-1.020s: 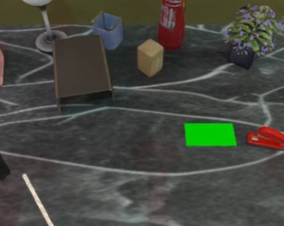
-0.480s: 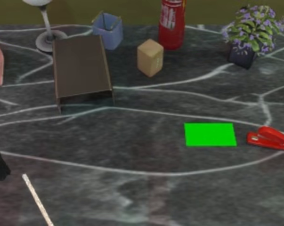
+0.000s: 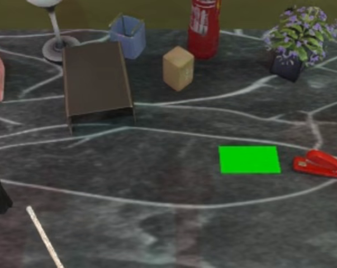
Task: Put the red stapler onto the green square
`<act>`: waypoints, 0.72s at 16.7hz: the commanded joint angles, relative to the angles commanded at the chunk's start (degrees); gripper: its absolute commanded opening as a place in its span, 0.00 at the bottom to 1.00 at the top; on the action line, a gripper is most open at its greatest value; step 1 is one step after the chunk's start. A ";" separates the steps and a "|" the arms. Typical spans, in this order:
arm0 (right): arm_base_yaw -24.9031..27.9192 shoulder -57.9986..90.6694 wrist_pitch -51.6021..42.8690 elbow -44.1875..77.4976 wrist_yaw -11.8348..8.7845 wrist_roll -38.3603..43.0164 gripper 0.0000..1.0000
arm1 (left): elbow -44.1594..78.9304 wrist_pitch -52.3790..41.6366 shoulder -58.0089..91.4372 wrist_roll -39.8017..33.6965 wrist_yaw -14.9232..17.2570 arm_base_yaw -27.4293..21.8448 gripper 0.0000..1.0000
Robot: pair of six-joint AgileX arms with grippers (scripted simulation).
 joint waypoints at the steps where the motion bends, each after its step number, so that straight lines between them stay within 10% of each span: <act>1: 0.53 5.45 -3.28 4.12 0.03 -3.13 1.00 | 0.00 0.00 0.00 0.00 0.00 0.00 1.00; 12: 4.25 43.13 -25.82 34.75 -0.05 -25.24 1.00 | 0.00 0.00 0.00 0.00 0.00 0.00 1.00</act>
